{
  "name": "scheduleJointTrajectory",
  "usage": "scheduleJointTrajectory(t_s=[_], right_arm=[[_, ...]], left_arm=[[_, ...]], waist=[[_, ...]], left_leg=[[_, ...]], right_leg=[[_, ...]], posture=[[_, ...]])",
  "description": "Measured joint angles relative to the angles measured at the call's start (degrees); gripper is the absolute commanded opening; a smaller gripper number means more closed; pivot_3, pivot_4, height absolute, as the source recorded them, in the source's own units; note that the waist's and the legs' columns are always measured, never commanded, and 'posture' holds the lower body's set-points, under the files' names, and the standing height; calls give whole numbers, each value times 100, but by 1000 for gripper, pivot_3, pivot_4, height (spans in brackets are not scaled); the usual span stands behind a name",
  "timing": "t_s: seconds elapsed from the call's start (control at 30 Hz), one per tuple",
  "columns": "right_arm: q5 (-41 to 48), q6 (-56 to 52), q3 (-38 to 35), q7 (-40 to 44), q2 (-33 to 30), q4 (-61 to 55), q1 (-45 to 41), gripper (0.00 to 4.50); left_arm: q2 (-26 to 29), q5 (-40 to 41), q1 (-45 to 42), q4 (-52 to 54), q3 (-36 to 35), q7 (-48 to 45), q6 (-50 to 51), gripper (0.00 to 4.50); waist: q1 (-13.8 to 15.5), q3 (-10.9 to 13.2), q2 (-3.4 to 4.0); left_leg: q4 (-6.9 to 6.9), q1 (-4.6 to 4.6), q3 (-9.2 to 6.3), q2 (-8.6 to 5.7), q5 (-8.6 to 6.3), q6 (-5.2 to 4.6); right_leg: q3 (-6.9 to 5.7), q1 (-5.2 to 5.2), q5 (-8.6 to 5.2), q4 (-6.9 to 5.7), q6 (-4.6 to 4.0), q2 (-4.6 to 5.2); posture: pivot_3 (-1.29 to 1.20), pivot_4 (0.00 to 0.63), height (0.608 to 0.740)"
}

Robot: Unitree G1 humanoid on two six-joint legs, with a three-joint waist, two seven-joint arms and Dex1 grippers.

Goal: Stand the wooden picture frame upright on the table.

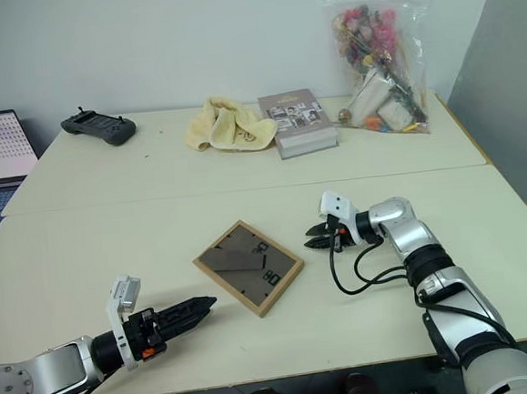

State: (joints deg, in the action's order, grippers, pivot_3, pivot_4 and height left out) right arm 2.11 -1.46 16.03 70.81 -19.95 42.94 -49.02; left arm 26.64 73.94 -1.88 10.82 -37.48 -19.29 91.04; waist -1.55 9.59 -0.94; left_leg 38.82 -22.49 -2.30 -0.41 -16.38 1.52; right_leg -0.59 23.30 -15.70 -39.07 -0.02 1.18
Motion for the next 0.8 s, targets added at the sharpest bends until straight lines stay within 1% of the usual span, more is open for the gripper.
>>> scheduleJointTrajectory(t_s=[0.03, 0.07, 0.33, 0.47, 0.53, 0.63, 0.8], right_arm=[[-6, 0, 9, 28, 9, -17, 11, 105], [-14, 0, 37, 47, 22, -43, 26, 35], [-61, -183, 199, 110, 256, -742, 386, 35], [-72, -479, 335, 87, 330, -1371, 724, 35], [-73, -667, 451, 68, 381, -1770, 907, 35], [-72, -775, 516, 27, 406, -2024, 962, 35], [-71, -903, 525, -85, 275, -2235, 978, 35]], left_arm=[[-29, 15, -2, -10, 11, 23, -18, 4500], [-54, 32, -3, -16, 21, 53, -32, 4500], [-437, 243, 4, -161, 314, 252, -222, 4500], [-512, 212, 15, -227, 527, 234, -404, 4500], [-573, 169, -68, -392, 663, 229, -518, 4500], [-576, 156, -182, -550, 785, 212, -565, 4500], [-565, 149, -383, -886, 931, 112, -663, 4500]], waist=[[1, 0, 1], [1, -1, 1], [19, -21, 16], [31, -46, 37], [80, -62, 55], [150, -67, 61], [180, -69, 61]], left_leg=[[-2, 0, -1, 0, 0, 0], [-2, 0, 0, 0, 0, 0], [0, 4, 1, -5, 0, 1], [-1, 8, 0, -8, -1, 1], [-1, 14, -1, -12, -2, -1], [-1, 24, -3, -16, -3, -4], [-8, 89, -12, -19, -15, -24]], right_leg=[[-1, 0, 0, 0, 0, 0], [0, 0, 0, 0, 0, 0], [2, -7, 0, 2, 0, 4], [2, -10, 0, 4, 0, 7], [2, -16, 0, 3, 1, 9], [0, -24, 0, 2, 1, 11], [-7, -99, -2, 22, 2, 14]], posture=[[0, 150, 740], [0, 150, 740], [0, 150, 740], [0, 150, 740], [0, 150, 740], [0, 150, 740], [0, 150, 740]])
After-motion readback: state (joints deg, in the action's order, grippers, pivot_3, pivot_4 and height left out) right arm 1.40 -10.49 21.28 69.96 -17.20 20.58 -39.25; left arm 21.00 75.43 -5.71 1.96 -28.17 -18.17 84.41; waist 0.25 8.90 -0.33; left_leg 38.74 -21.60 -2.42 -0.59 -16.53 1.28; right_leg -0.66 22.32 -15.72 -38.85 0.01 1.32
